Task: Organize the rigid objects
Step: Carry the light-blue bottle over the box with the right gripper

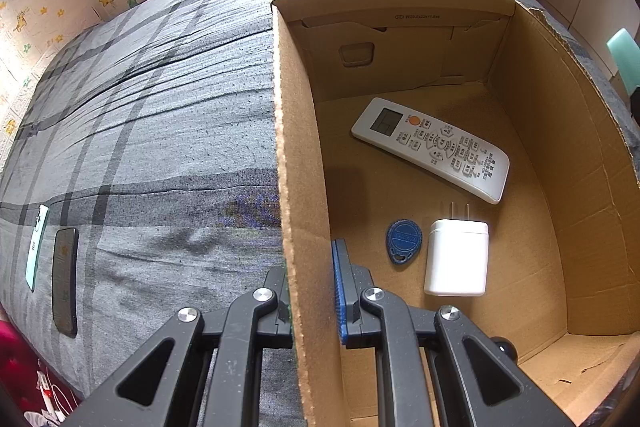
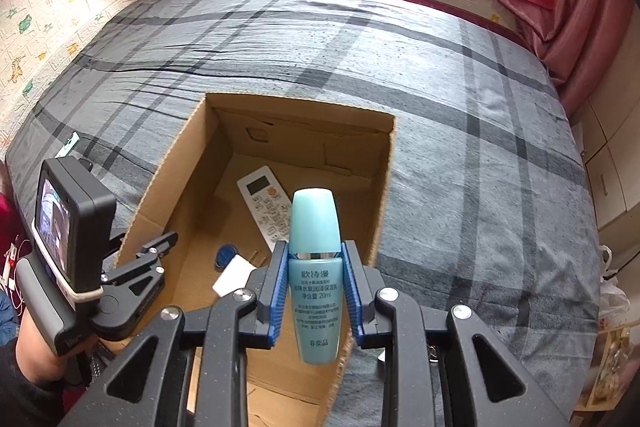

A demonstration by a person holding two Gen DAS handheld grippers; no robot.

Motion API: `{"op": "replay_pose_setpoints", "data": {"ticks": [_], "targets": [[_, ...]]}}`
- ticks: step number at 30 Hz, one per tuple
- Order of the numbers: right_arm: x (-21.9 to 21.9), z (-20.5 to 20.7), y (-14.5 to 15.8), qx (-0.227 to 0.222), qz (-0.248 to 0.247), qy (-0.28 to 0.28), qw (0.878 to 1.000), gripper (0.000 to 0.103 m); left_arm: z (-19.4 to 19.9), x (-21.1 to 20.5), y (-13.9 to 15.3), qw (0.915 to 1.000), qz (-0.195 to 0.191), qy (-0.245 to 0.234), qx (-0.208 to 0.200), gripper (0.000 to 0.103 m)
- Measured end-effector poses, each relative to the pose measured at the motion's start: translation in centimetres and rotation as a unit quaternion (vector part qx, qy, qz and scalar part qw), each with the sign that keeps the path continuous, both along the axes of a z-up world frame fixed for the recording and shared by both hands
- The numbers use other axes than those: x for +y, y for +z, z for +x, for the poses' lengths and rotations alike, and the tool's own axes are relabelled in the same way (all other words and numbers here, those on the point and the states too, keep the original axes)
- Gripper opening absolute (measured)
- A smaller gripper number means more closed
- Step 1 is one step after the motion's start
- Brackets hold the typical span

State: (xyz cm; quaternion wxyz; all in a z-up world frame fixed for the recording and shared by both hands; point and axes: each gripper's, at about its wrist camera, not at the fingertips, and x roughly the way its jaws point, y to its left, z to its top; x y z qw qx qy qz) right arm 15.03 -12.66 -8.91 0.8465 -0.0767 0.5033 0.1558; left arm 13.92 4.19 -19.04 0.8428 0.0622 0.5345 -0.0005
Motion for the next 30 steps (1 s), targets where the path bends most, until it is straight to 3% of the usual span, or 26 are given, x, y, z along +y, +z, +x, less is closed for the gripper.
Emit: {"op": "replay_pose_setpoints", "data": {"ticks": [13, 30], "targets": [[4.4, 0.9, -3.3, 0.03, -0.011, 0.033, 0.999, 0.027, 0.0, 0.0, 0.0, 1.0, -0.001, 0.0, 0.0, 0.014], [7.0, 2.5, -8.9, 0.077, -0.051, 0.029, 0.995, 0.027, 0.0, 0.0, 0.0, 1.0, -0.004, 0.0, 0.0, 0.014]]}}
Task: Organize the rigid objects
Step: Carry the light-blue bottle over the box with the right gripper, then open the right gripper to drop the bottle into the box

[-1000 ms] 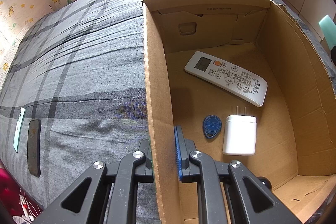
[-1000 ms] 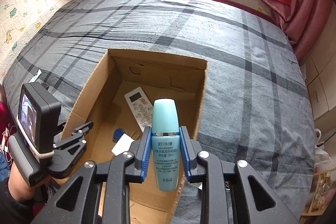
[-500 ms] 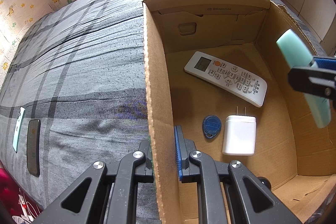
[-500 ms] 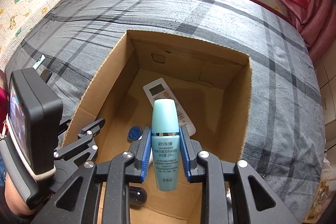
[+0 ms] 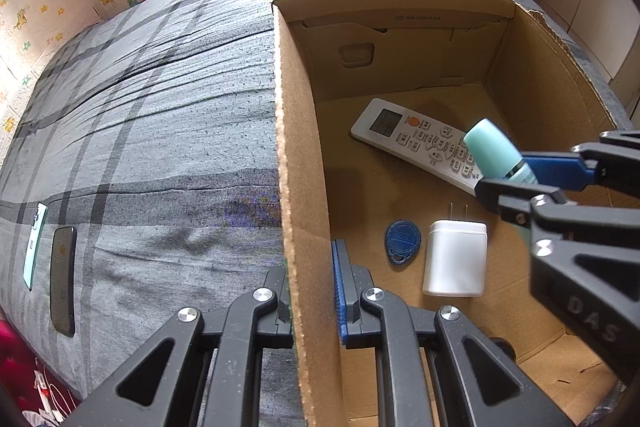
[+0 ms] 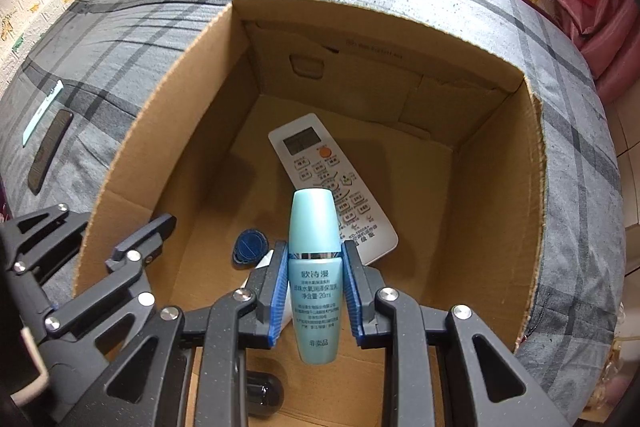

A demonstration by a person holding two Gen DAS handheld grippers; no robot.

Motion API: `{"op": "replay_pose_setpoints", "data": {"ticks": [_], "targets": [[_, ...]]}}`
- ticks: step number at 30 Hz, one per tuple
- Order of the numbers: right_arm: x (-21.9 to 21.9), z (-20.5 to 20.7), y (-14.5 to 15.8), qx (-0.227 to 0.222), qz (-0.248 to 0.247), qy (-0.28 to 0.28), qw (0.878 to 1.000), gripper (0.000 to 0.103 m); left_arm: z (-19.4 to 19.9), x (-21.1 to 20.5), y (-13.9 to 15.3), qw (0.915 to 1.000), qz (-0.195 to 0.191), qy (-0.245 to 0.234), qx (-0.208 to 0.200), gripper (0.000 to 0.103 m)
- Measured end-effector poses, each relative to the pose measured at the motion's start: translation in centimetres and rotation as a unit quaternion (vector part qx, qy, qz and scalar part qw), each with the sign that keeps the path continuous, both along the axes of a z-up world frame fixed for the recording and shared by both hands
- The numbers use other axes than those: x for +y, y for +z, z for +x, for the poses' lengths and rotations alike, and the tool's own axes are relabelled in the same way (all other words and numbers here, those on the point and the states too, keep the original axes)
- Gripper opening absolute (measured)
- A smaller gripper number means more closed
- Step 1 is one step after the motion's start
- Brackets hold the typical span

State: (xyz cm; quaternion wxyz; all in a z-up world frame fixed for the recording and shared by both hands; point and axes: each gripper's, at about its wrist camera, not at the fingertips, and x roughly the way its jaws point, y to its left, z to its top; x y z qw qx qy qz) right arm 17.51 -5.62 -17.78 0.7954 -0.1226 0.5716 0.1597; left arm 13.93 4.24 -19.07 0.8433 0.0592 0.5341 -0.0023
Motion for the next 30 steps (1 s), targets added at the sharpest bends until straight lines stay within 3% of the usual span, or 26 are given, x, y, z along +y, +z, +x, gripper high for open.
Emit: {"op": "replay_pose_setpoints", "data": {"ticks": [16, 23, 30], "targets": [[-0.7, 1.0, -1.9, 0.016, -0.006, -0.017, 1.0, 0.028, 0.0, 0.2, 0.0, 1.0, 0.0, 0.0, 0.0, 0.014], [-1.1, 0.7, -0.6, 0.004, 0.008, -0.017, 1.0, 0.042, 0.0, 0.1, 0.1, 1.0, 0.002, 0.0, 0.0, 0.014], [-2.1, 0.7, 0.9, -0.012, 0.019, -0.026, 0.999, 0.043, 0.0, 0.2, 0.2, 1.0, 0.001, 0.001, 0.0, 0.014]]}}
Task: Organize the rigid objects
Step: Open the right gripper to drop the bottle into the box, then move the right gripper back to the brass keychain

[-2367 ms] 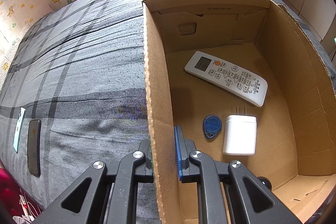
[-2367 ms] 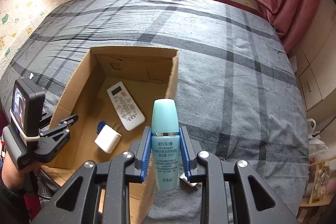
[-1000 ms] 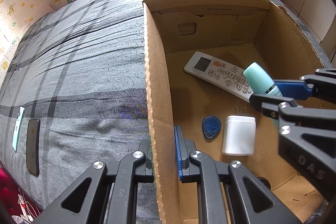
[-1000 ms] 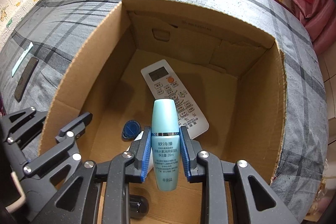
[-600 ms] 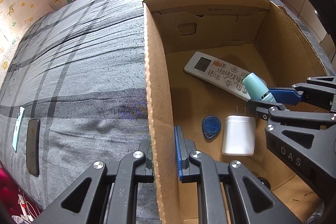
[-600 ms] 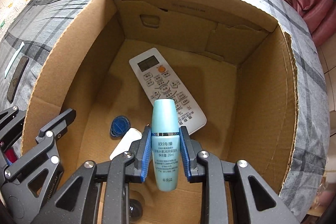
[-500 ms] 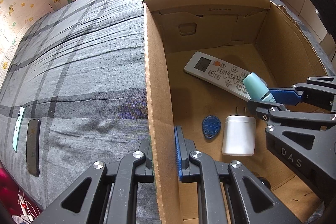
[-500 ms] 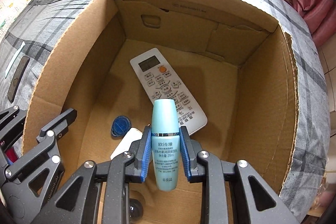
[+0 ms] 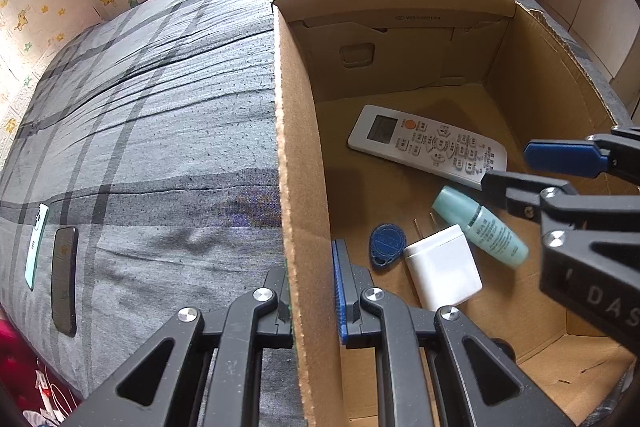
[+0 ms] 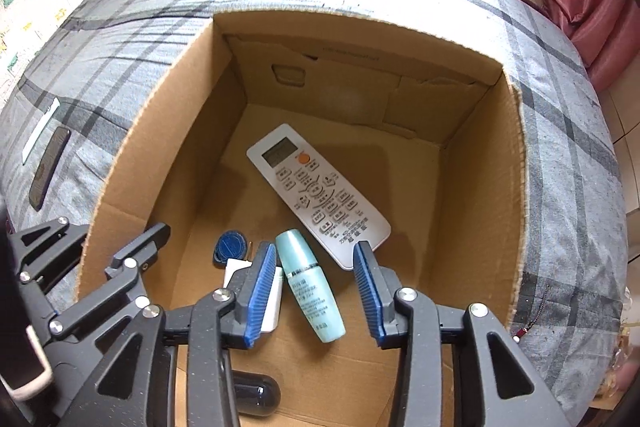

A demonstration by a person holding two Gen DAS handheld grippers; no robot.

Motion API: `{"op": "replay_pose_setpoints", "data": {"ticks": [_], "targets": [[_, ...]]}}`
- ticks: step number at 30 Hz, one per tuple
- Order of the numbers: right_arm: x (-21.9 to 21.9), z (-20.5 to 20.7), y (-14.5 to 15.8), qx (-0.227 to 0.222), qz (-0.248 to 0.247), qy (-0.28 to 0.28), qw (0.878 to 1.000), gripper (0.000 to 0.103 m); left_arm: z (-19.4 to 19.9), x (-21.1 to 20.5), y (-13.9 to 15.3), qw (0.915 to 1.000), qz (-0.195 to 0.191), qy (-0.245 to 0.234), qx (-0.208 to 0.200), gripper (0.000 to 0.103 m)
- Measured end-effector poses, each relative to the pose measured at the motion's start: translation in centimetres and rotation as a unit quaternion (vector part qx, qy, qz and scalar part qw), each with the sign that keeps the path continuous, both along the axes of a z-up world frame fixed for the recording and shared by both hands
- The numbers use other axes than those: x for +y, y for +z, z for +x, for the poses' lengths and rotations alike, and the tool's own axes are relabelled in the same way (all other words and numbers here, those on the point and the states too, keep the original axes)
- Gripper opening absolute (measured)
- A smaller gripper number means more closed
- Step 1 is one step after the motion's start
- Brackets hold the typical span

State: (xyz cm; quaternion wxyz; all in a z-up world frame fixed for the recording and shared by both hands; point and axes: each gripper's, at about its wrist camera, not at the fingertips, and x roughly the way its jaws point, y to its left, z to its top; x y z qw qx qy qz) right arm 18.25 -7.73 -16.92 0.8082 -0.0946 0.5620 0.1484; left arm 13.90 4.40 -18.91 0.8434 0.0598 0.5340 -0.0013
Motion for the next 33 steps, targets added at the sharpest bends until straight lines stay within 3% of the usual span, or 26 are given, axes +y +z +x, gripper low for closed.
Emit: {"op": "replay_pose_setpoints", "data": {"ticks": [9, 20, 33], "targets": [[-0.5, -0.5, 2.3, -0.014, 0.01, -0.009, 1.0, 0.055, 0.1, 0.0, 0.0, 1.0, 0.001, 0.0, 0.0, 0.014], [-3.5, -1.0, 5.6, -0.053, 0.019, -0.032, 0.998, 0.097, 0.0, 0.0, -0.1, 1.0, 0.001, -0.001, 0.0, 0.014], [-11.6, -0.8, 7.6, -0.074, 0.007, -0.095, 0.993, 0.103, 0.0, 0.0, -0.1, 1.0, 0.001, -0.001, 0.001, 0.014]]}}
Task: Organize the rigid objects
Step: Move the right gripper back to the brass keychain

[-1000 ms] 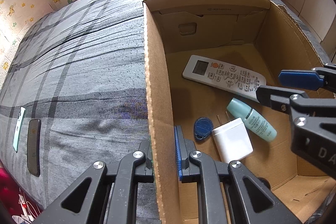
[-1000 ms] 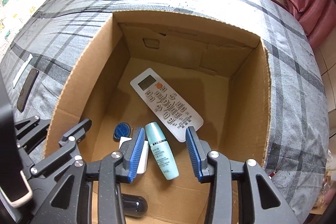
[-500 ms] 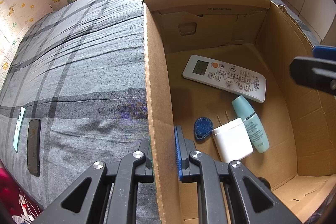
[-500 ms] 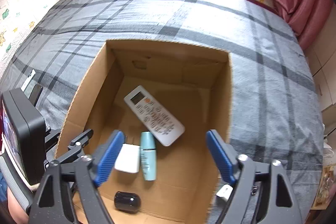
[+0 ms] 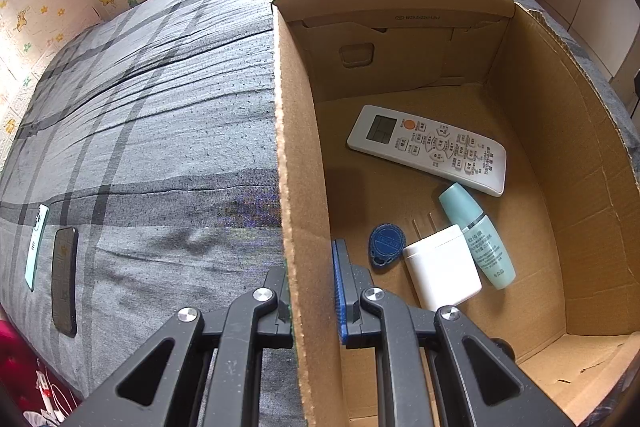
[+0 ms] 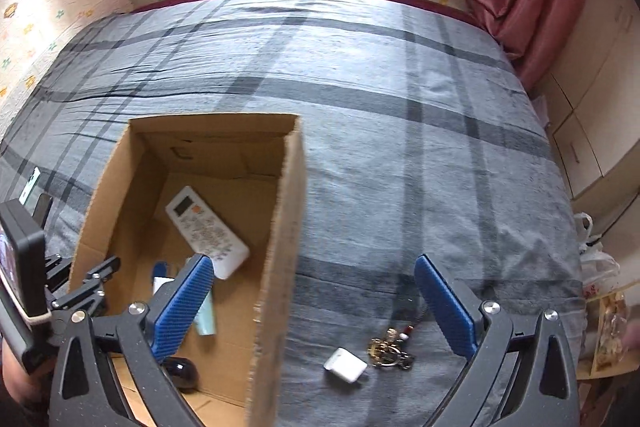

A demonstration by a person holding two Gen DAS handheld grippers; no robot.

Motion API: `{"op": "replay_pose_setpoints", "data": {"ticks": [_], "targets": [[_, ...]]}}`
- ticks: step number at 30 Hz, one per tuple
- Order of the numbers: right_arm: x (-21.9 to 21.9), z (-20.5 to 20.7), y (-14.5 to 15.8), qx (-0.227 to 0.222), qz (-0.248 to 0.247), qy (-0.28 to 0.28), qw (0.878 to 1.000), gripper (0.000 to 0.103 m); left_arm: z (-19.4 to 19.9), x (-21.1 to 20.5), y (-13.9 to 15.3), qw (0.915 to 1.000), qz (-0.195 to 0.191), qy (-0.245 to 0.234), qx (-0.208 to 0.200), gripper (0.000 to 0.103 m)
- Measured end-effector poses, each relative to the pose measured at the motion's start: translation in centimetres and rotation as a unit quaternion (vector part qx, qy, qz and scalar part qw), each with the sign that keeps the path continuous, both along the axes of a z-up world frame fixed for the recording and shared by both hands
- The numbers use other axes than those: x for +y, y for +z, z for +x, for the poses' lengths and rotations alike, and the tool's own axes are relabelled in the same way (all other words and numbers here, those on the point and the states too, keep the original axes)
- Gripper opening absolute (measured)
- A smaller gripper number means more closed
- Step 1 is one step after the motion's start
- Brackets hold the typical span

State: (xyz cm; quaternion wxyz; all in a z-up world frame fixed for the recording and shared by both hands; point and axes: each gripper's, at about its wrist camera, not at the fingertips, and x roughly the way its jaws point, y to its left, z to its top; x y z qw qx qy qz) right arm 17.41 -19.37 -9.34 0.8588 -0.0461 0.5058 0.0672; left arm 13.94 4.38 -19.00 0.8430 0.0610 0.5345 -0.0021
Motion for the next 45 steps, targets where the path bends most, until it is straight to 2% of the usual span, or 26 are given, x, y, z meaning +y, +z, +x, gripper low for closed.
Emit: {"op": "replay_pose_setpoints", "data": {"ticks": [9, 20, 35, 45], "targets": [[-5.5, -0.2, -2.9, 0.029, -0.005, -0.055, 0.998, 0.103, 0.0, 0.1, 0.0, 1.0, -0.001, 0.001, 0.0, 0.014], [-8.9, -0.7, -8.4, 0.076, -0.016, -0.098, 0.992, 0.103, -0.1, -0.1, 0.0, 1.0, 0.004, 0.0, -0.001, 0.014], [-9.9, -0.7, -14.7, 0.135, -0.007, -0.14, 0.981, 0.103, -0.2, -0.3, 0.0, 1.0, 0.005, 0.0, -0.001, 0.014], [-9.8, -0.4, -16.6, 0.149, -0.01, -0.142, 0.979, 0.103, -0.2, -0.3, 0.0, 1.0, 0.005, 0.0, -0.001, 0.014]]}}
